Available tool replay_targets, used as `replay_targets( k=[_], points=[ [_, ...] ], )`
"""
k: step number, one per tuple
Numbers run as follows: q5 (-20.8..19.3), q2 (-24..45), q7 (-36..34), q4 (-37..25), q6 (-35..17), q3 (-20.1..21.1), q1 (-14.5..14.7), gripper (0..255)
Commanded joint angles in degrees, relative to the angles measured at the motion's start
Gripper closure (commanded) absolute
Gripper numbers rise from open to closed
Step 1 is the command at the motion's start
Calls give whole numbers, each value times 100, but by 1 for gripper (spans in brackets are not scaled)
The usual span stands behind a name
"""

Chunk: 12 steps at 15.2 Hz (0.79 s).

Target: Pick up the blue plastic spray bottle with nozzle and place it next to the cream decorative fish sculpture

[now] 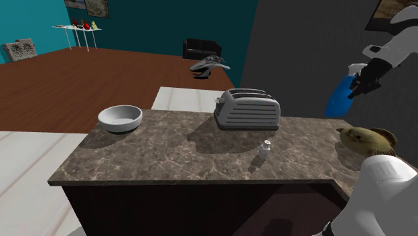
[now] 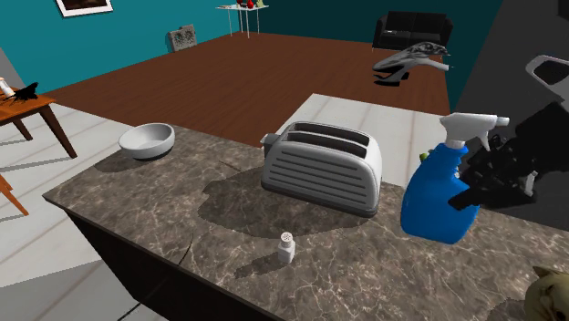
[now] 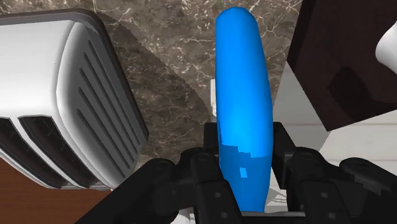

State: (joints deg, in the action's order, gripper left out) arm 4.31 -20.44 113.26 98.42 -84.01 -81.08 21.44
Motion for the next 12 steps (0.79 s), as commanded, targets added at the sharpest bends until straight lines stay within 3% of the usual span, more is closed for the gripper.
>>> replay_targets(
  k=[1, 12],
  points=[
    [-134, -82, 201, -61, 85, -224, 11, 255],
    [-1110, -853, 1107, -989, 707, -1705, 632, 255]
  ],
)
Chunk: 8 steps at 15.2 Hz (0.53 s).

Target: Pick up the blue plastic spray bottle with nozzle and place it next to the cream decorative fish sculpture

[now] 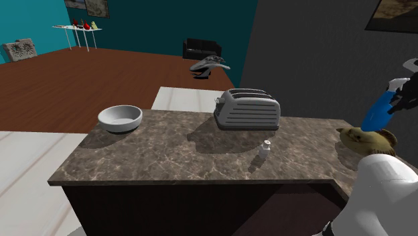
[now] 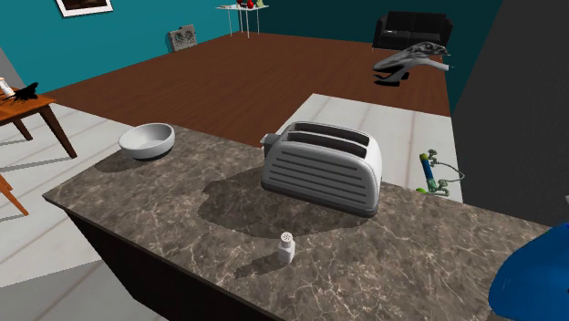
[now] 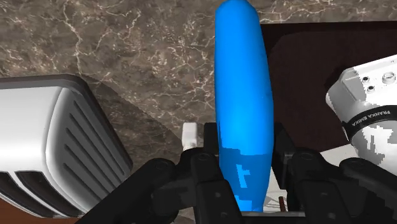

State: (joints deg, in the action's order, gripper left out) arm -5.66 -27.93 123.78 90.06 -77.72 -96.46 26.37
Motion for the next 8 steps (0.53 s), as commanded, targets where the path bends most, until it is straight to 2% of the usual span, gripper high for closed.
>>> replay_targets(
  k=[1, 8],
  points=[
    [-221, -205, 126, -287, 149, -292, 220, 255],
    [-997, -986, 660, -1541, 765, -1122, 888, 255]
  ],
)
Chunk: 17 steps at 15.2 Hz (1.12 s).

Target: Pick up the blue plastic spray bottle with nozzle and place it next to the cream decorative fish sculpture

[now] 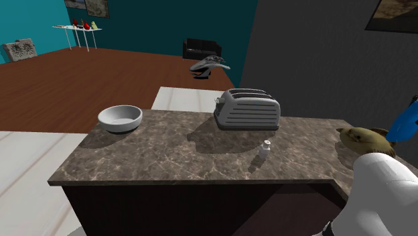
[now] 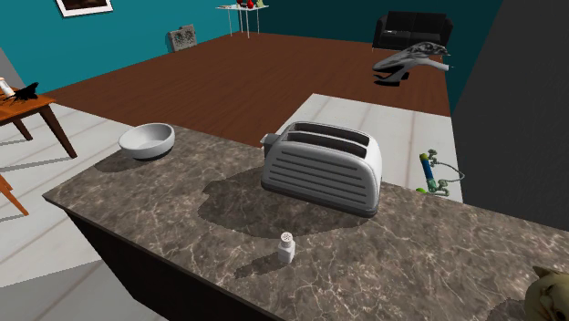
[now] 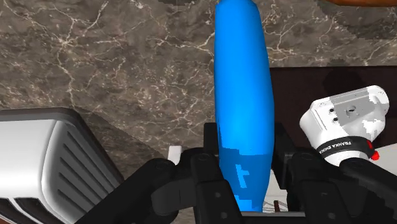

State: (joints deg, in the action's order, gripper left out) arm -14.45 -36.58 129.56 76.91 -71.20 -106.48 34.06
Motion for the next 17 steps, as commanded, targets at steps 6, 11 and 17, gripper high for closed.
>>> replay_targets(
  k=[6, 11, 17],
  points=[
    [-531, -570, 416, -902, 348, -501, 459, 255],
    [-557, -590, 436, -414, -48, -486, 254, 255],
    [-624, -655, 453, 70, -483, -508, 85, 255]
  ],
)
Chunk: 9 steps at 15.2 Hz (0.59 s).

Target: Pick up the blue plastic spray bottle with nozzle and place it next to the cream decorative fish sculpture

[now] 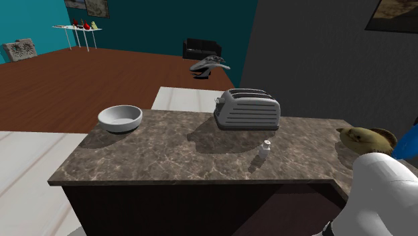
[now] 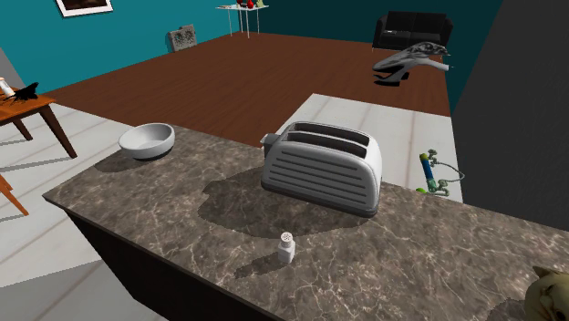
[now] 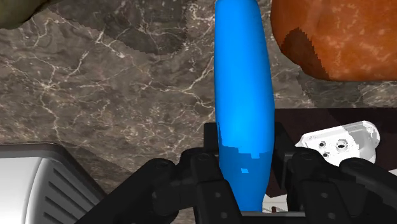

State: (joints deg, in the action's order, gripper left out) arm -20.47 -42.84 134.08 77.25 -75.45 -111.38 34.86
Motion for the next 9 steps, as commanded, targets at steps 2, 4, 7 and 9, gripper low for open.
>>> replay_targets(
  k=[2, 4, 7, 9],
  points=[
    [-51, -58, 5, 178, -194, -34, -34, 255],
    [-83, -92, 9, 310, -328, -54, -69, 255],
    [-136, -149, 12, 493, -521, -91, -108, 255],
    [-174, -191, 13, 606, -647, -120, -127, 255]
  ],
)
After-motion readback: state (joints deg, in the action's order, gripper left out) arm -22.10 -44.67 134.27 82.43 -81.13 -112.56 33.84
